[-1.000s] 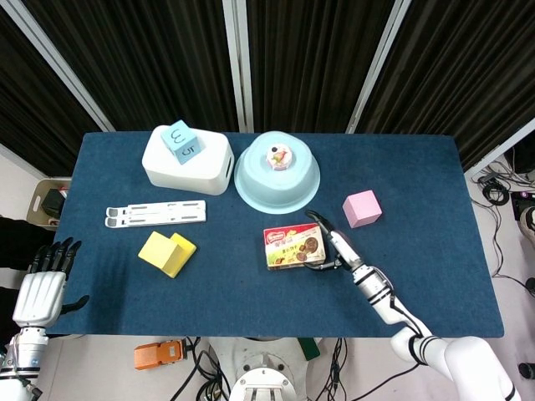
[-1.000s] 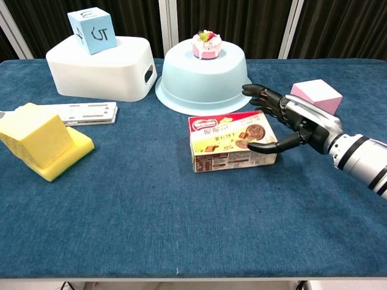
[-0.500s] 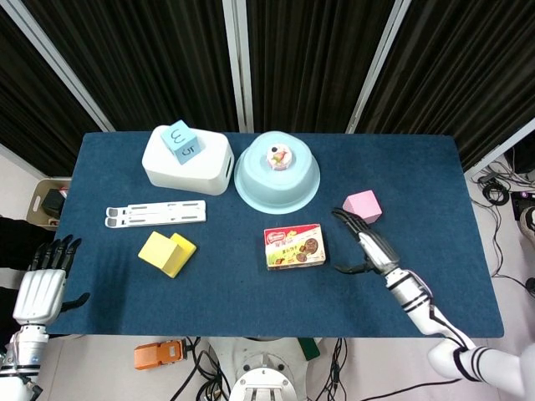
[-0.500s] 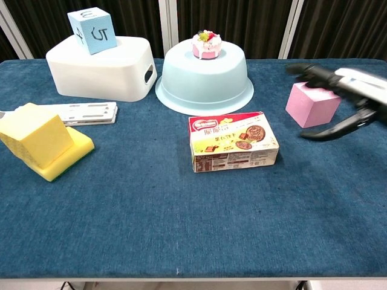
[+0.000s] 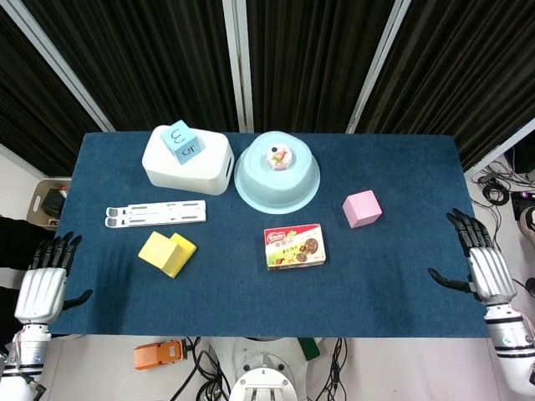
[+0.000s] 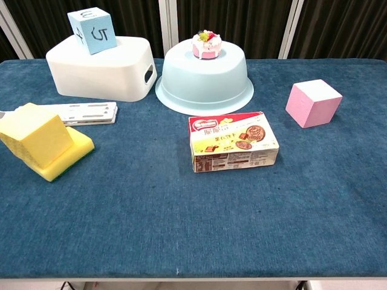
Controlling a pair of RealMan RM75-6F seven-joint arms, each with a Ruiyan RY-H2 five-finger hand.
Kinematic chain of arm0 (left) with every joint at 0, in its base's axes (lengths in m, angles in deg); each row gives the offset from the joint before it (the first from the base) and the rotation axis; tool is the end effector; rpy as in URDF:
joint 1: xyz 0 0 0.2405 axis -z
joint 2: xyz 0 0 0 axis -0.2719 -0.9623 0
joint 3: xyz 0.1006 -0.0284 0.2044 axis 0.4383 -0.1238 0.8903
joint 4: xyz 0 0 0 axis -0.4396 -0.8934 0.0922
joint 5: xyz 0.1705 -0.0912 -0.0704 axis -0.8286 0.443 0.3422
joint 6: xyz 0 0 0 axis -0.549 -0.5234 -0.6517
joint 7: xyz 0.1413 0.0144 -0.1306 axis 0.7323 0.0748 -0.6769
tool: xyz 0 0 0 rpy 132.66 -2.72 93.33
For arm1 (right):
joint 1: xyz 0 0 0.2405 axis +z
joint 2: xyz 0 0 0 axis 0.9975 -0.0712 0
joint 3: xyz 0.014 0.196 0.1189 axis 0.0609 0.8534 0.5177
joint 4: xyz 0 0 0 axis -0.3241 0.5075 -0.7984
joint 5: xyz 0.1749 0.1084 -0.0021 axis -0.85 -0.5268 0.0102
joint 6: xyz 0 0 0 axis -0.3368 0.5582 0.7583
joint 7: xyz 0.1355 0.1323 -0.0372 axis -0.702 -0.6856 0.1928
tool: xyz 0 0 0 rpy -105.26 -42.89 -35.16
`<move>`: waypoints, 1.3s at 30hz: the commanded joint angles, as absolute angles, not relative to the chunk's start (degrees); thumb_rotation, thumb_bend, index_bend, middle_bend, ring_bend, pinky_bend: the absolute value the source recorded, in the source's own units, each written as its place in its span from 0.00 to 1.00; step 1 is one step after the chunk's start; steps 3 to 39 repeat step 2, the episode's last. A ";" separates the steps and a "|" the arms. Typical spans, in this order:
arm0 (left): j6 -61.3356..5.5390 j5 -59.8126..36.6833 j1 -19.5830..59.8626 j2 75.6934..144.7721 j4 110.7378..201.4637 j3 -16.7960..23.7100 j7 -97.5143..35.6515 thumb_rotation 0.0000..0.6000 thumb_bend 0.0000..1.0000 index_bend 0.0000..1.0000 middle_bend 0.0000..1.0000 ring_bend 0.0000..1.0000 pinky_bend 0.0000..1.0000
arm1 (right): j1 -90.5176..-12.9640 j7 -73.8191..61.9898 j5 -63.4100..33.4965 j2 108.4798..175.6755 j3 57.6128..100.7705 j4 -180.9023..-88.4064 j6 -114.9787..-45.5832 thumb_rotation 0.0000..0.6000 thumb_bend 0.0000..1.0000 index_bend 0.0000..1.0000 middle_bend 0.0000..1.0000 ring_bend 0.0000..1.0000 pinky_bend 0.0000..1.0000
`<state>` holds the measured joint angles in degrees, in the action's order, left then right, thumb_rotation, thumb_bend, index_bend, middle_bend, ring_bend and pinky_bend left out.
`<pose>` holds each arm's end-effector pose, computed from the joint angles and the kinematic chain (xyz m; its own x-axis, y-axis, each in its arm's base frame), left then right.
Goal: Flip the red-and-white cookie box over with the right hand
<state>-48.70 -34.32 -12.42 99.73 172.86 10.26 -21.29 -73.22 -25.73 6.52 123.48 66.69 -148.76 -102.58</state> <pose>-0.2939 0.2141 0.1084 0.4649 0.0516 0.8839 0.8832 0.0430 -0.4670 -0.2784 -0.2502 0.1461 0.1039 -0.0388 0.9938 -0.9909 -0.0897 0.1001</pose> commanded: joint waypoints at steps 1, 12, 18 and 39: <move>-49.08 -34.44 -12.68 99.89 172.74 10.30 -21.28 1.00 0.13 0.00 0.00 0.00 0.00 | -76.16 -28.08 6.84 122.84 65.89 -147.86 -104.52 1.00 0.32 0.00 0.00 0.00 0.00; -49.16 -34.37 -12.75 99.88 172.77 10.30 -21.16 1.00 0.13 0.00 0.00 0.00 0.00 | -76.52 -28.17 6.95 122.79 65.90 -147.84 -104.66 1.00 0.32 0.00 0.00 0.00 0.00; -49.16 -34.37 -12.75 99.88 172.77 10.30 -21.16 1.00 0.13 0.00 0.00 0.00 0.00 | -76.52 -28.17 6.95 122.79 65.90 -147.84 -104.66 1.00 0.32 0.00 0.00 0.00 0.00; -49.16 -34.37 -12.75 99.88 172.77 10.30 -21.16 1.00 0.13 0.00 0.00 0.00 0.00 | -76.52 -28.17 6.95 122.79 65.90 -147.84 -104.66 1.00 0.32 0.00 0.00 0.00 0.00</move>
